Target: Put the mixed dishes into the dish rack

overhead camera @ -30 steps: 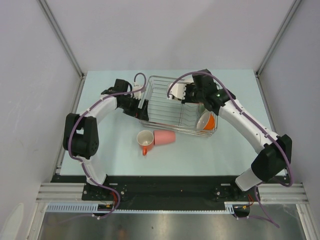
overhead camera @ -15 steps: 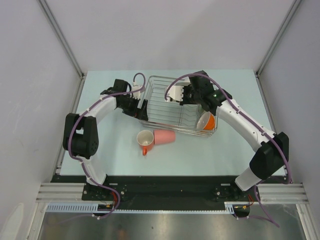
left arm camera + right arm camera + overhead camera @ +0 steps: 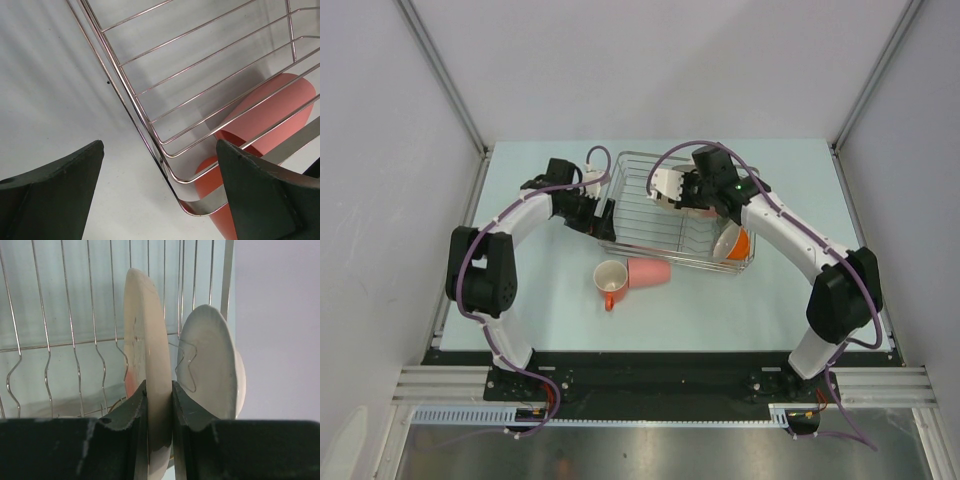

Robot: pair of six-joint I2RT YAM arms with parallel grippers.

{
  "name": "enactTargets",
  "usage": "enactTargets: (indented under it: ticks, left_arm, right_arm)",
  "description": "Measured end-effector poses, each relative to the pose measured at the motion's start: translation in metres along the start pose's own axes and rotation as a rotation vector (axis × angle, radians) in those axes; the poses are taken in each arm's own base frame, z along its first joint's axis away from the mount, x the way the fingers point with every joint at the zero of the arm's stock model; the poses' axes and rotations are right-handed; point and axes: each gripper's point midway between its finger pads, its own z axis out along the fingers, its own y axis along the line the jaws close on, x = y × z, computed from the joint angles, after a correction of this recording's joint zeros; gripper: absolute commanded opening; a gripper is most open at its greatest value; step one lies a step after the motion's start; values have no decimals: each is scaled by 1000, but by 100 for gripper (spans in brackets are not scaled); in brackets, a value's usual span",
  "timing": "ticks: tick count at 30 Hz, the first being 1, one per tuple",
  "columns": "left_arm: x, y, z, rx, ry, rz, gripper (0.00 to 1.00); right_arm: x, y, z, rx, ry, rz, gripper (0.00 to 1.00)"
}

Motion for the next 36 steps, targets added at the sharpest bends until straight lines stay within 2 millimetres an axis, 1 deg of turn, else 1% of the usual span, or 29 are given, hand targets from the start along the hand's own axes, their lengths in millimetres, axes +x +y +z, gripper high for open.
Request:
enactTargets:
  ticks: [2, 4, 5, 6, 8, 9, 12, 13, 14, 15, 18, 21, 24, 31, 36]
  left_arm:
    - [0, 0, 0, 0, 0, 1, 100]
    - [0, 0, 0, 0, 0, 0, 100]
    - [0, 0, 0, -1, 0, 0, 100]
    - [0, 1, 0, -1, -1, 0, 100]
    - [0, 1, 0, -2, -1, 4, 100]
    - [0, 1, 0, -2, -1, 6, 99]
    - [0, 2, 0, -2, -1, 6, 100]
    - [0, 2, -1, -3, -1, 6, 100]
    - [0, 2, -1, -3, -1, 7, 100]
    - [0, 2, -1, -4, 0, 8, 100]
    - [-1, 3, -2, -10, 3, 13, 100]
    - [-6, 4, -3, -16, -2, 18, 100]
    - [-12, 7, -4, -24, -9, 30, 100]
    - [-18, 14, -2, -42, 0, 35, 100]
    - [-36, 24, 5, -64, -15, 44, 100]
  right_arm:
    - [1, -2, 1, 6, -1, 14, 0]
    - [2, -3, 1, 12, -1, 31, 19]
    - [3, -4, 1, 14, -2, 37, 25]
    - [3, -4, 1, 16, -3, 46, 30]
    - [4, -4, 1, 19, -5, 74, 34]
    - [4, -4, 2, 19, -6, 85, 46]
    - [9, 0, 4, 15, -3, 124, 54]
    - [11, 3, 6, 9, 0, 134, 61]
    - [14, 7, 7, 3, 5, 141, 75]
    - [16, 11, 7, -4, 6, 151, 100]
    - [21, 24, 5, -22, 14, 178, 100]
    - [18, 25, -3, -14, -2, 190, 100]
    - [12, 20, -18, 14, -33, 203, 100]
    - [-10, 5, -56, 81, -121, 230, 100]
    - [-28, -8, -95, 152, -206, 316, 100]
